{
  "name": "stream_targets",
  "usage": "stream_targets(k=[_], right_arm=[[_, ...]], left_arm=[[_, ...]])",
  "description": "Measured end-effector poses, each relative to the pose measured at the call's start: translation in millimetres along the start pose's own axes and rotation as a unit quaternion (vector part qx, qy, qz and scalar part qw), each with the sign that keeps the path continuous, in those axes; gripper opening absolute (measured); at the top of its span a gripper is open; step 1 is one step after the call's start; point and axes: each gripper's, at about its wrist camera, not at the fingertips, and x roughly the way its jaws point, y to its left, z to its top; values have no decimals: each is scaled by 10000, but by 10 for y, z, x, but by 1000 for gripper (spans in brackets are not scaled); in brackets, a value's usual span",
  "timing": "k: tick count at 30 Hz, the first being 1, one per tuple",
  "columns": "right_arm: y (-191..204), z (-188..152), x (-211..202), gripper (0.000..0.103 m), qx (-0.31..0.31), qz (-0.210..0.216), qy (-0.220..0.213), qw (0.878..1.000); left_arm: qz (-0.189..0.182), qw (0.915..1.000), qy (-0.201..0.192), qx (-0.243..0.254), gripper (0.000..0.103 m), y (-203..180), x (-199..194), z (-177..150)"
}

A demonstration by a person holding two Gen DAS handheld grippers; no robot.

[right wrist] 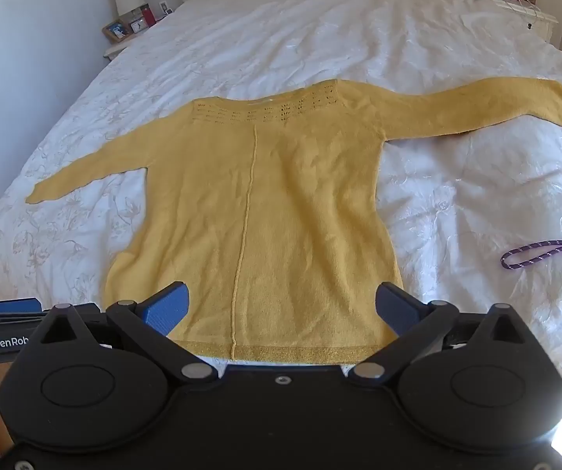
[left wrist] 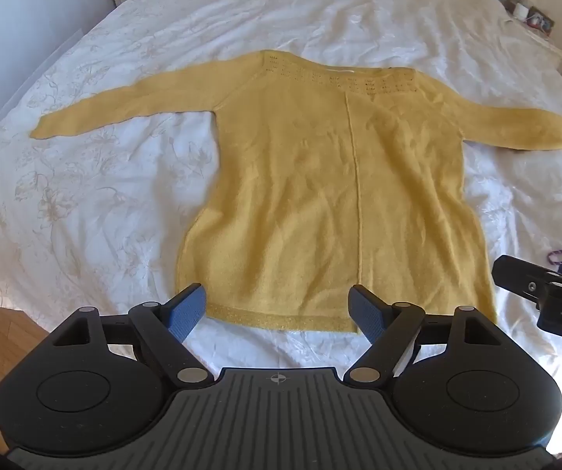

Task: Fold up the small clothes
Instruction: 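Move both grippers over the yellow sweater toward its hem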

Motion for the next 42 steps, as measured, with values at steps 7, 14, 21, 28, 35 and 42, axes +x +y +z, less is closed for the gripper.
stream_targets(k=[7, 14, 21, 28, 35, 42], right_arm=[[14, 1, 12, 101, 4, -7, 21, 10000], [67, 42, -25, 101, -8, -15, 27, 10000], [58, -6, 50, 101, -11, -5, 31, 10000], [97, 35, 78, 101, -44, -13, 58, 10000], [109, 43, 95, 101, -41, -10, 83, 10000], [79, 53, 95, 101, 26, 18, 58, 10000]], left_arm=[[-7, 10000, 36, -6, 79, -1, 5, 5], [-24, 10000, 65, -29, 79, -5, 51, -16], [-33, 10000, 66, -51, 79, 24, 46, -7], [-56, 9999, 94, -42, 79, 70, 62, 3], [-49, 9999, 142, -13, 79, 79, 107, 1], [-32, 9999, 131, 29, 79, 45, 118, 14]])
